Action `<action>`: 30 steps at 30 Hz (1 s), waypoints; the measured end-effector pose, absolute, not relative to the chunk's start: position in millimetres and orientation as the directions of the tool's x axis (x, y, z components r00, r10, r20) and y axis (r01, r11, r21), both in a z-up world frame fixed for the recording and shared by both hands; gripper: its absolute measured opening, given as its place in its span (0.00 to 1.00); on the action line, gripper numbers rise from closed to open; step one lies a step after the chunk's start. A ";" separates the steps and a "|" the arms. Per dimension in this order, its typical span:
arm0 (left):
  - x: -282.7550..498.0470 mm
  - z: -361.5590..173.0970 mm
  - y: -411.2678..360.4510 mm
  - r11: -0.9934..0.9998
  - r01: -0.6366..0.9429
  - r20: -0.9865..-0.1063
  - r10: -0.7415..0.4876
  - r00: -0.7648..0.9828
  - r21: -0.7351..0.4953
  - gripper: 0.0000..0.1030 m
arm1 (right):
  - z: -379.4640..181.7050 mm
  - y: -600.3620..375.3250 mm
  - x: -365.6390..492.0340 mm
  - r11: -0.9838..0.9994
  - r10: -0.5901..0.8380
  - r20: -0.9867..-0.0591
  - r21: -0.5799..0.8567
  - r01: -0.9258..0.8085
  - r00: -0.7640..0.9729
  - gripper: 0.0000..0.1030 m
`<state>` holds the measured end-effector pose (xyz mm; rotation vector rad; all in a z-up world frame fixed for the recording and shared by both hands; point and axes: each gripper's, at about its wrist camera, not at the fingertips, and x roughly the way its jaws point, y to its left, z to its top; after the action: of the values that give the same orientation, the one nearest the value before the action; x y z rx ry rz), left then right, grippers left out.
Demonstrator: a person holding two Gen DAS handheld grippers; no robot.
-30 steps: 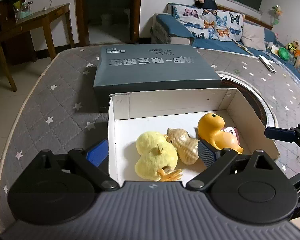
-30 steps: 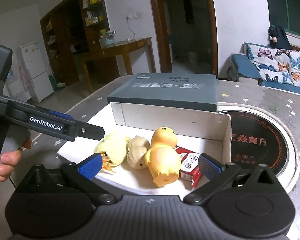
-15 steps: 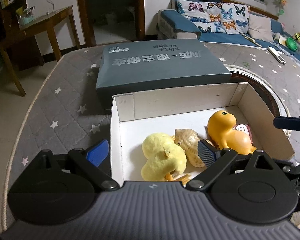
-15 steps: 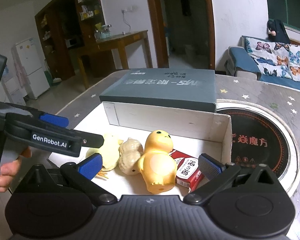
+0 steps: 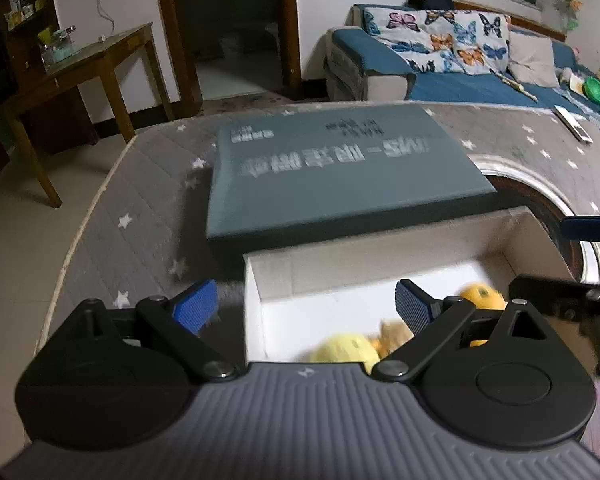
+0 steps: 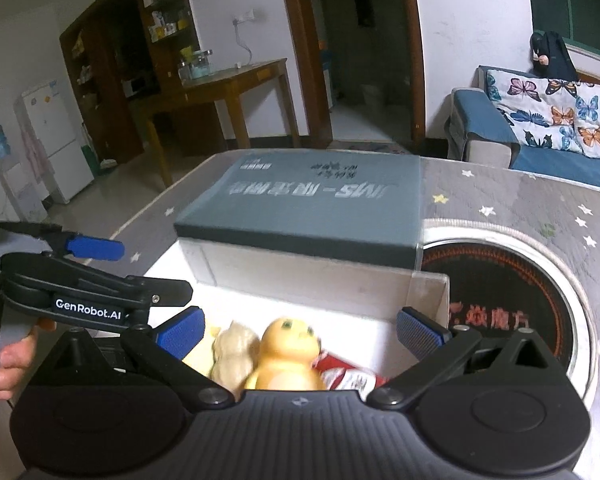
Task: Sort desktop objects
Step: 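Move both grippers to opposite edges of the grey JMS lid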
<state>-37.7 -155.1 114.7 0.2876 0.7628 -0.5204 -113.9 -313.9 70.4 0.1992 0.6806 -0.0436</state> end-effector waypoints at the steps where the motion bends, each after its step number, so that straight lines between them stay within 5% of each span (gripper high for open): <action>1: -30.0 116.6 -155.0 0.841 0.538 -0.716 -0.343 0.607 0.053 0.92 | 72.6 -318.1 -108.7 0.979 0.027 -0.628 0.175 0.107 0.778 1.00; 12: 55.4 116.2 -151.1 0.905 0.424 -0.721 -0.313 0.618 -0.029 0.92 | 77.5 -379.7 -35.8 0.953 0.041 -0.641 0.255 0.163 0.766 1.00; 30: 125.7 75.8 -133.5 0.896 0.333 -0.755 -0.430 0.495 -0.293 0.92 | 20.1 -418.0 20.3 0.896 0.126 -0.697 0.386 0.221 0.706 1.00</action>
<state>125.7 -133.5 75.8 -0.1134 0.9467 -0.4635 20.3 -418.0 20.1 0.4700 0.7925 -0.0547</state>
